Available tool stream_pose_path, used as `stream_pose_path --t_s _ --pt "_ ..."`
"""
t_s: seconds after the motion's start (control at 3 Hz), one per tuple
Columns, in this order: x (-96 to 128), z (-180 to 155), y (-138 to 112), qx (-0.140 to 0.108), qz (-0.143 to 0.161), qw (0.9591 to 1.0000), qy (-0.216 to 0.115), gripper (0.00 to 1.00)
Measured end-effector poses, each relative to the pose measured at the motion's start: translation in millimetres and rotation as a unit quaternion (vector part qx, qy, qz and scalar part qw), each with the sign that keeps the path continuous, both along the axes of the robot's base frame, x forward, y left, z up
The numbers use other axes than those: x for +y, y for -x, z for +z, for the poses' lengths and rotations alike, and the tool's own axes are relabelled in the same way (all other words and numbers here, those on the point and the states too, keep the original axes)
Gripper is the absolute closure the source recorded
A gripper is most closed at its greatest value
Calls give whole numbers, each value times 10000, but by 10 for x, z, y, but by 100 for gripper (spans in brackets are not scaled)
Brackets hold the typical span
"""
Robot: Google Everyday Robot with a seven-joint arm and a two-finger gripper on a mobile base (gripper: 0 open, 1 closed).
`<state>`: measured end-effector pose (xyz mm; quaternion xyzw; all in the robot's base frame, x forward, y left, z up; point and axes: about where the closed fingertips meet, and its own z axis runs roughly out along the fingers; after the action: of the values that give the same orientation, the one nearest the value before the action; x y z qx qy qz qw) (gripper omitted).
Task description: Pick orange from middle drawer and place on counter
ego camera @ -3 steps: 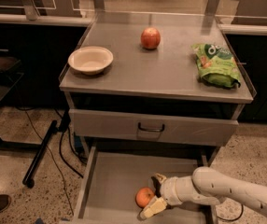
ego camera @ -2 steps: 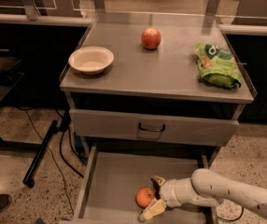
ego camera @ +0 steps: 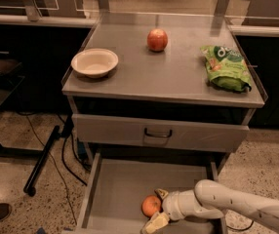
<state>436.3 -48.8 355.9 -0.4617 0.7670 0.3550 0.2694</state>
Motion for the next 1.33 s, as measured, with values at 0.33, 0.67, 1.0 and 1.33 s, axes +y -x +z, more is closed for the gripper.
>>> stream_pose_path --t_s 0.33,0.67,1.0,1.33 --pt "48 -13 -7 48 19 10000 -5 0" --pt "48 -13 -7 48 20 10000 -5 19" --pt "48 -13 -7 48 20 10000 -5 42" --pt "49 -13 -7 49 20 10000 -5 65"
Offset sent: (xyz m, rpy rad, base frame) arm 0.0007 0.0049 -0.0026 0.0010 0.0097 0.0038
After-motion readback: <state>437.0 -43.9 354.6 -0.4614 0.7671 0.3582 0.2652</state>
